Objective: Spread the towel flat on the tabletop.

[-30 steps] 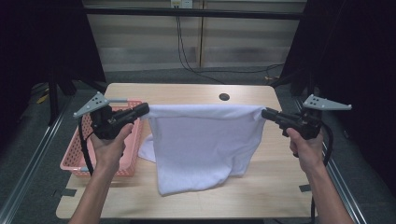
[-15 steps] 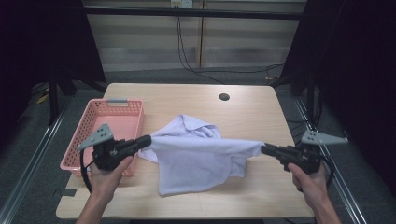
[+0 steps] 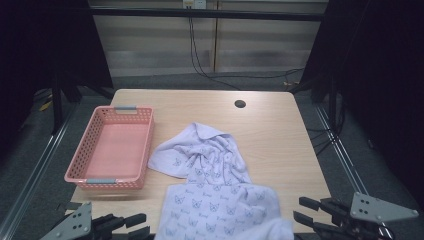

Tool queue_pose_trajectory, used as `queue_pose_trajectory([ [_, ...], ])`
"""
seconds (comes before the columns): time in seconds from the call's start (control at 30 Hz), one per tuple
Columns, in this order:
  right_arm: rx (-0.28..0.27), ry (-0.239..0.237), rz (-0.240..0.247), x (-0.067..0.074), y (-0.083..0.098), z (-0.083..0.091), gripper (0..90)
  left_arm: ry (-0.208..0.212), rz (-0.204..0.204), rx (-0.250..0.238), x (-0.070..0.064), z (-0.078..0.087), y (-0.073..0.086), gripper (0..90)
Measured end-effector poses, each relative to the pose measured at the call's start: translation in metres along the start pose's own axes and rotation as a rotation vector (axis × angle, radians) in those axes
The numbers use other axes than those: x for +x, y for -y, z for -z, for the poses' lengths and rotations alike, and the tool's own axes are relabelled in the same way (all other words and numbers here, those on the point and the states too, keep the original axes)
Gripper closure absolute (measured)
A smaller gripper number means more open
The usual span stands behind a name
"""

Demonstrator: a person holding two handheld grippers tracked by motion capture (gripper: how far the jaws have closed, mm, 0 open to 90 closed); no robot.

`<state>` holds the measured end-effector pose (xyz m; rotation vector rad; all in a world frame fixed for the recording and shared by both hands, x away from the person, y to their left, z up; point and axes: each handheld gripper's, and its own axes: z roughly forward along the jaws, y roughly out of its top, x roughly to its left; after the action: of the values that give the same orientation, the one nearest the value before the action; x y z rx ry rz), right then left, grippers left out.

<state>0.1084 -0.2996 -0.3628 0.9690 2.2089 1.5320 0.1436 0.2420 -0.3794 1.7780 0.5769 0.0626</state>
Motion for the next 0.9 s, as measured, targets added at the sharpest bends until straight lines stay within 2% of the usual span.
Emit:
queue_pose_trajectory([
  [0.07, 0.008, 0.012, -0.009, -0.009, 0.003, -0.012, 55.1, -0.032, 0.044, 0.007, 0.019, -0.01, 0.002, 63.8],
  [0.1, 0.018, 0.012, -0.021, -0.014, 0.004, -0.02, 55.0, -0.047, 0.043, 0.028, 0.027, -0.016, 0.003, 63.9],
  [0.17, 0.049, 0.016, -0.012, -0.025, 0.006, -0.039, 54.9, -0.072, 0.035, 0.055, 0.038, -0.029, 0.007, 64.1],
  [0.2, 0.058, 0.005, -0.018, -0.029, 0.006, -0.049, 55.0, -0.063, 0.05, 0.078, 0.043, -0.035, 0.01, 64.4],
  [0.27, 0.092, 0.008, 0.004, -0.037, 0.005, -0.072, 55.0, -0.059, 0.056, 0.106, 0.051, -0.05, 0.013, 65.3],
  [0.3, 0.099, -0.004, -0.007, -0.043, 0.004, -0.083, 55.0, -0.053, 0.058, 0.117, 0.057, -0.058, 0.014, 65.6],
  [0.33, 0.115, -0.013, 0.001, -0.048, 0.003, -0.095, 55.0, -0.061, 0.071, 0.123, 0.061, -0.068, 0.015, 66.9],
  [0.37, 0.133, -0.001, 0.017, -0.052, 0.002, -0.106, 55.0, -0.027, 0.085, 0.137, 0.066, -0.081, 0.016, 67.1],
  [0.4, 0.146, -0.001, 0.012, -0.058, 0.002, -0.121, 55.7, -0.017, 0.078, 0.142, 0.068, -0.089, 0.017, 69.8],
  [0.43, 0.148, -0.007, 0.008, -0.063, 0.002, -0.129, 56.7, -0.025, 0.075, 0.157, 0.07, -0.099, 0.017, 70.5],
  [0.5, 0.161, -0.002, -0.002, -0.075, 0.002, -0.151, 57.0, 0.007, 0.084, 0.188, 0.076, -0.12, 0.019, 73.4],
  [0.53, 0.174, -0.004, -0.006, -0.081, 0.002, -0.162, 56.9, -0.001, 0.073, 0.198, 0.077, -0.125, 0.02, 73.6],
  [0.6, 0.206, 0.009, -0.007, -0.092, 0.002, -0.181, 56.1, 0.031, 0.1, 0.211, 0.083, -0.138, 0.021, 77.2],
  [0.63, 0.219, 0.004, -0.013, -0.097, 0.003, -0.188, 55.1, 0.034, 0.094, 0.25, 0.086, -0.145, 0.024, 78.4],
  [0.67, 0.239, 0.012, -0.025, -0.105, 0.005, -0.198, 53.8, 0.01, 0.066, 0.275, 0.086, -0.15, 0.026, 79.2],
  [0.73, 0.263, 0.008, -0.031, -0.111, 0.01, -0.212, 52.5, -0.001, 0.055, 0.294, 0.088, -0.159, 0.029, 78.9],
  [0.77, 0.282, 0.022, -0.033, -0.113, 0.013, -0.22, 50.8, -0.024, 0.042, 0.319, 0.089, -0.165, 0.03, 76.4],
  [0.83, 0.309, 0.055, -0.034, -0.114, 0.023, -0.236, 49.0, -0.041, 0.03, 0.348, 0.089, -0.171, 0.033, 69.9],
  [0.87, 0.316, 0.066, -0.041, -0.115, 0.026, -0.24, 53.0, -0.059, 0.024, 0.374, 0.089, -0.173, 0.036, 66.9],
  [0.9, 0.342, 0.075, -0.053, -0.116, 0.03, -0.243, 62.7, -0.06, 0.022, 0.381, 0.088, -0.174, 0.04, 66.1],
])
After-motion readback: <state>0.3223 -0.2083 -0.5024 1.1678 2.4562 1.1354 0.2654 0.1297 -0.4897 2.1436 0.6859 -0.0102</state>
